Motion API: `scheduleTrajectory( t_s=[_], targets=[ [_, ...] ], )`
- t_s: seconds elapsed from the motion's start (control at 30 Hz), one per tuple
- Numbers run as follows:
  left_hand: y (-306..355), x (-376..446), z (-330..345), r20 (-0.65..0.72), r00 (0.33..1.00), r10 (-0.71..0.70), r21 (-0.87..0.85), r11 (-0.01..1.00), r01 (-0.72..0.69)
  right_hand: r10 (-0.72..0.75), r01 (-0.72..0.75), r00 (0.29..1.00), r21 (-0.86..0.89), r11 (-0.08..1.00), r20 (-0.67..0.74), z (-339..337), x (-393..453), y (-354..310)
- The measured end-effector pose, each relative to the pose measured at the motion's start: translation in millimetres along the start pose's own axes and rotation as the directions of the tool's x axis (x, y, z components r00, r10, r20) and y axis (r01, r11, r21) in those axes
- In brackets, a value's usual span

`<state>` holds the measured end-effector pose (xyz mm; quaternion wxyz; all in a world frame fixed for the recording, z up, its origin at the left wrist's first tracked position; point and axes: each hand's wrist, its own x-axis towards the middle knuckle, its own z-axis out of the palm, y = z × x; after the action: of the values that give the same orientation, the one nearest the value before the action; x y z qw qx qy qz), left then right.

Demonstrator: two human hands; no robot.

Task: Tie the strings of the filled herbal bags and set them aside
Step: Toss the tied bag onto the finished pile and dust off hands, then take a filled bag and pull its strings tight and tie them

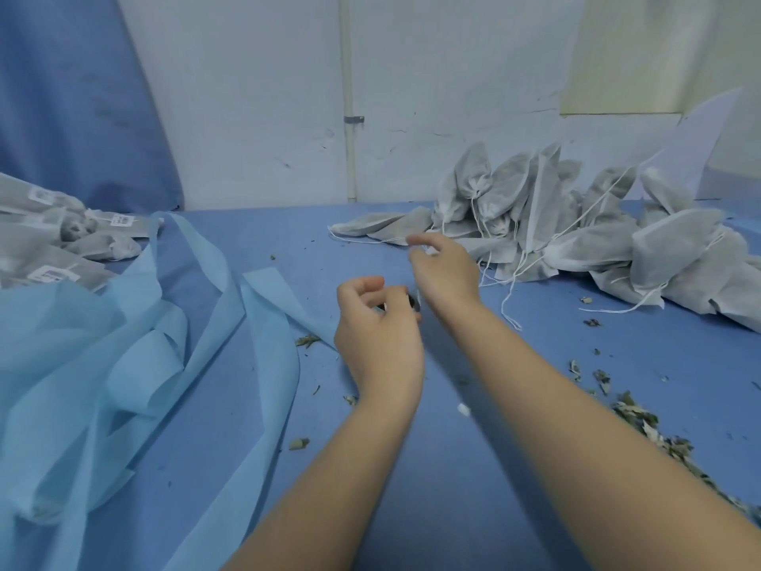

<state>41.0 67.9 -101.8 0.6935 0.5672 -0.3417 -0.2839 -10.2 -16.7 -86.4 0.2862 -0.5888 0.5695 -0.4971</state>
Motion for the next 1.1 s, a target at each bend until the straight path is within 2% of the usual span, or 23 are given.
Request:
scheduleTrajectory(
  t_s=[0.13, 0.23, 0.33, 0.4, 0.43, 0.57, 0.67, 0.77, 0.87, 0.93, 1.0, 1.1],
  targets=[
    [-3.2, 1.0, -1.9, -0.047, 0.999, 0.010, 0.030, 1.000, -0.008, 0.092, -0.067, 0.992, -0.277, 0.958, 0.081, -4.2, 13.0, 23.1],
    [-4.0, 0.8, -2.4, -0.060, 0.998, 0.018, 0.026, 1.000, -0.016, 0.102, -0.030, 0.984, -0.434, 0.901, 0.144, -0.9, 22.1, 31.7],
    [-4.3, 0.6, -1.8, -0.056, 0.998, 0.027, 0.034, 0.999, -0.025, 0.093, 0.040, 0.978, -0.605, 0.795, 0.187, 3.8, 28.1, 35.1],
    [-5.0, 1.5, -1.8, -0.061, 0.998, 0.029, 0.032, 0.999, -0.027, 0.053, 0.077, 0.983, -0.652, 0.755, 0.177, 6.0, 28.8, 35.2],
    [-5.2, 2.2, -1.7, -0.063, 0.998, 0.031, 0.032, 0.999, -0.029, 0.033, 0.078, 0.986, -0.635, 0.768, 0.162, 5.8, 28.0, 35.0],
    [-6.1, 2.7, -1.4, -0.060, 0.997, 0.047, 0.045, 0.998, -0.044, -0.073, 0.061, 0.997, -0.417, 0.907, -0.013, -6.8, 19.5, 34.0],
    [-6.5, 0.5, -1.3, -0.036, 0.996, 0.077, 0.073, 0.995, -0.074, -0.107, 0.072, 0.984, -0.229, 0.971, -0.143, -24.6, 11.4, 30.8],
    [-8.1, -1.2, -1.3, 0.004, 0.990, 0.141, 0.097, 0.985, -0.140, -0.076, 0.062, 0.982, -0.086, 0.994, -0.172, -44.1, 1.0, 29.2],
    [-8.3, -4.5, -2.1, 0.072, 0.970, 0.232, 0.129, 0.962, -0.240, -0.034, 0.040, 0.989, 0.040, 0.998, -0.143, -65.5, -14.2, 30.1],
    [-8.7, -7.2, -2.6, 0.127, 0.947, 0.295, 0.164, 0.935, -0.313, 0.006, 0.011, 0.997, 0.222, 0.975, -0.077, -80.9, -25.7, 27.7],
    [-9.6, -11.1, -3.0, 0.211, 0.903, 0.374, 0.212, 0.885, -0.416, 0.031, -0.035, 0.999, 0.447, 0.894, 0.015, -94.3, -36.4, 24.6],
    [-12.2, -18.1, -3.2, 0.369, 0.776, 0.511, 0.292, 0.729, -0.619, 0.062, -0.135, 0.989, 0.662, 0.737, 0.133, -108.2, -50.3, 23.9]
  ],
)
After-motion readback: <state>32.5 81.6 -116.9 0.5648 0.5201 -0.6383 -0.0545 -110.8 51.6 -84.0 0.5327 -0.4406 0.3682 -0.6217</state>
